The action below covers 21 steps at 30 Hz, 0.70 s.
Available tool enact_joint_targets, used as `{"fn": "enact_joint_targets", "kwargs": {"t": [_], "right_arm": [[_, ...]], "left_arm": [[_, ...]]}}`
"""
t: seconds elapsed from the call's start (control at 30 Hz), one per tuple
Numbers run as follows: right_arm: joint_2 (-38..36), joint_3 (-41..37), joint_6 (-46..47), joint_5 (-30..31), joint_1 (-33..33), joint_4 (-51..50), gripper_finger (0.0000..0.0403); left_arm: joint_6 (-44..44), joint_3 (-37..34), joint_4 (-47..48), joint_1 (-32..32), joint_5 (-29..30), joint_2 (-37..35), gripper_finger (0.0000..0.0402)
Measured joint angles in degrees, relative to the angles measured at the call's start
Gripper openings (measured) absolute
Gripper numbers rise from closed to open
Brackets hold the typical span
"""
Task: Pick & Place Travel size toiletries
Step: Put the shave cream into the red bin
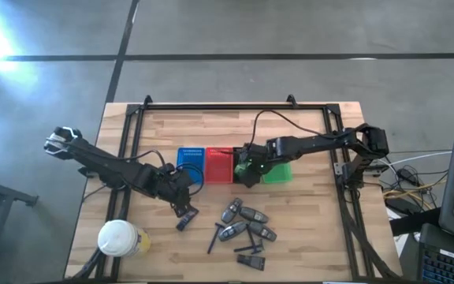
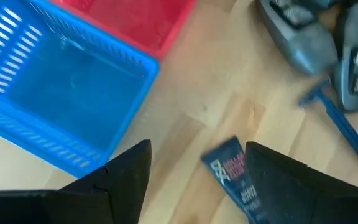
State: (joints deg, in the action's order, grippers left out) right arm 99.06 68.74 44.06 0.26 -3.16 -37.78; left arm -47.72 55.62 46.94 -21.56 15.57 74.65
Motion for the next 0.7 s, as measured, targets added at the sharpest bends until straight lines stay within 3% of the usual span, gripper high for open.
{"fn": "enact_joint_targets", "kwargs": {"t": [0.2, 0.37, 0.53, 0.7], "right_arm": [[-2.3, 0.8, -2.8, 4.2, 2.6, -0.4, 0.0156], [-4.9, 0.6, -2.7, 6.5, 3.8, -2.6, 0.0228], [-7.2, 0.5, -0.9, 8.8, 4.5, -6.7, 0.0287], [-8.3, 0.3, -0.8, 8.9, 4.4, -8.8, 0.0322]], "left_arm": [[-8.0, -2.1, -1.1, -0.7, -2.1, 0.0, 0.0276], [-15.0, -2.4, -2.1, -1.7, -9.5, 0.9, 0.0308], [-20.8, -2.4, -2.8, -5.5, -13.9, 5.7, 0.0322], [-24.3, -2.4, -7.3, -9.6, -16.3, 12.1, 0.0319]]}}
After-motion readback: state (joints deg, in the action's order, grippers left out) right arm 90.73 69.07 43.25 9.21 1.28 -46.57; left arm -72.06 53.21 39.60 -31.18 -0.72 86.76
